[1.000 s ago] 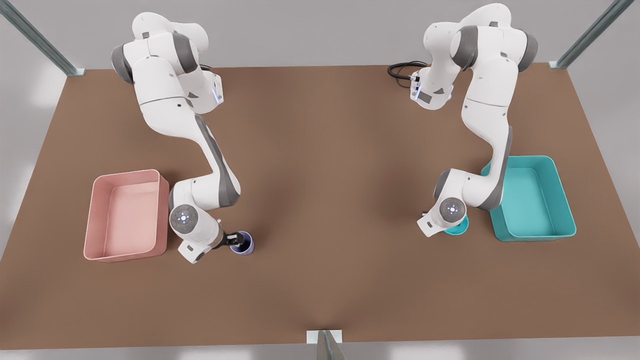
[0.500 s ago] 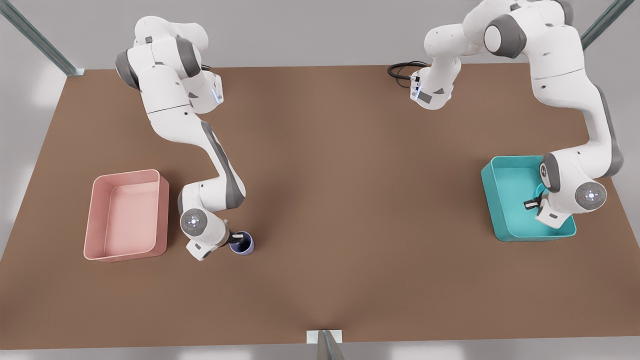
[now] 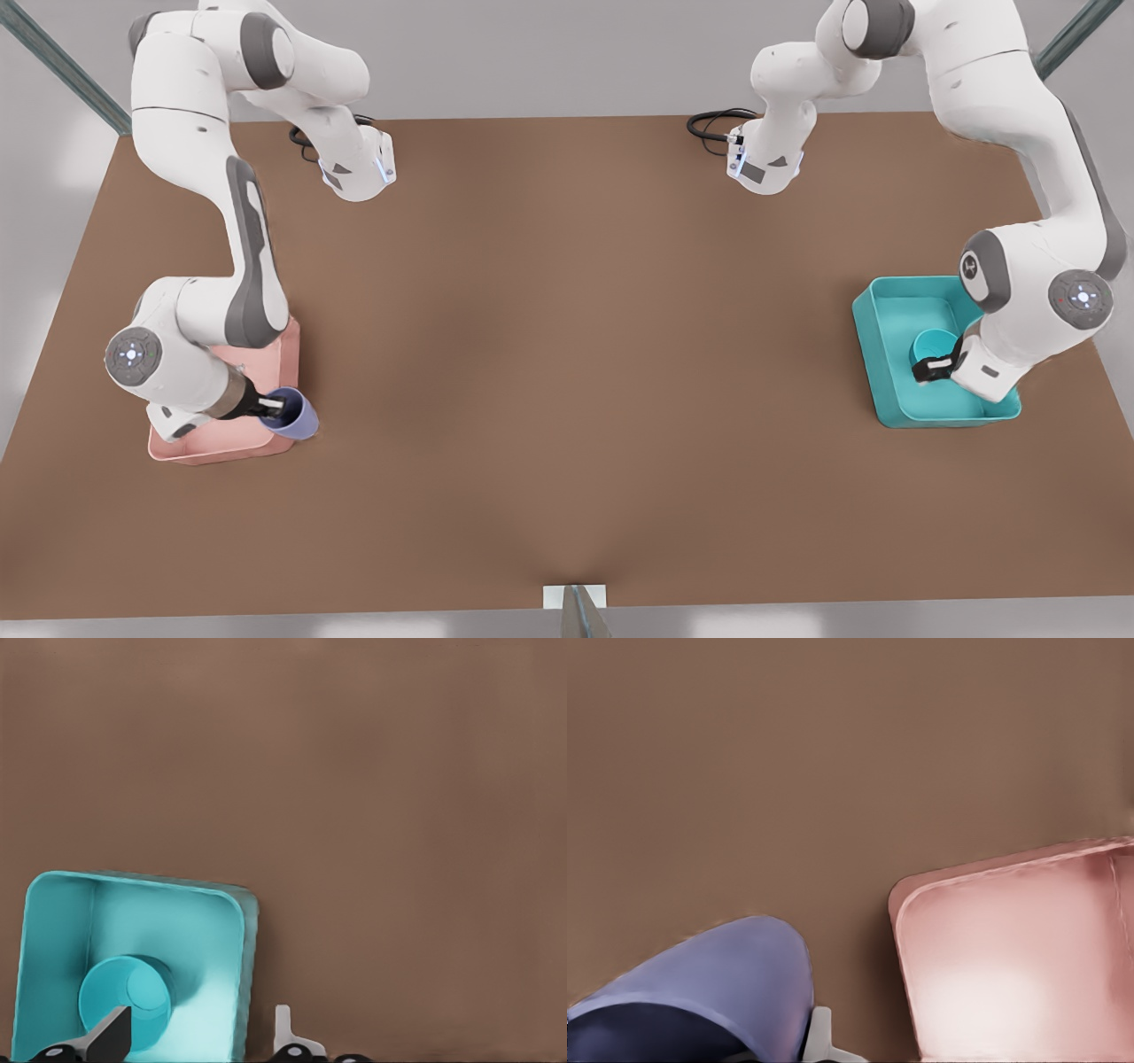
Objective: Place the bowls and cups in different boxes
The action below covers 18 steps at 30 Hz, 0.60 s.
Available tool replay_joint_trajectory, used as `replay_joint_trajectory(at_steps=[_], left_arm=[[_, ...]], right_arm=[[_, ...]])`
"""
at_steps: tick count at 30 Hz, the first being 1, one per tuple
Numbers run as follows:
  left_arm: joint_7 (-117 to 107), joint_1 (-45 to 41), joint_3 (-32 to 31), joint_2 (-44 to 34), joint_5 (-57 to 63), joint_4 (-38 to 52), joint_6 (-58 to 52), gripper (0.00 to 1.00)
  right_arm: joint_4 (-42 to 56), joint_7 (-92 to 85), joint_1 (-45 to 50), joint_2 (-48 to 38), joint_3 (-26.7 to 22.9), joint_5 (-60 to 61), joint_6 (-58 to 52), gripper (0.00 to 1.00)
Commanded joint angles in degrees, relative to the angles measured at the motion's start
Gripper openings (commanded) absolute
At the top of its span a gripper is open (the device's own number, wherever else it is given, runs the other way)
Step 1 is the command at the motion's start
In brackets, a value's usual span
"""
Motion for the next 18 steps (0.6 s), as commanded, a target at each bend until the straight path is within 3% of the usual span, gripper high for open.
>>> replay_joint_trajectory(at_steps=[1,5,13,18], left_arm=[[-3.4,-3.5,-3.8,-3.9,-2.0,2.8,-15.3,1.0],[-3.1,-4.9,-3.9,-3.9,-3.3,12.0,-23.8,1.0],[-3.3,-4.9,-5.4,-3.3,-3.1,12.5,-25.9,1.0],[-3.3,-3.8,-6.5,-3.1,-3.0,12.8,-25.9,1.0]], right_arm=[[-1.2,-23.2,-3.9,-0.8,0.0,-4.5,-7.3,0.21],[-1.7,-29.5,-10.7,0.0,0.0,-5.8,-5.1,0.21],[-11.3,-30.4,-13.6,5.2,0.2,-5.3,23.5,0.21],[-12.2,-30.2,-13.6,6.8,0.2,-2.9,25.0,0.21]])
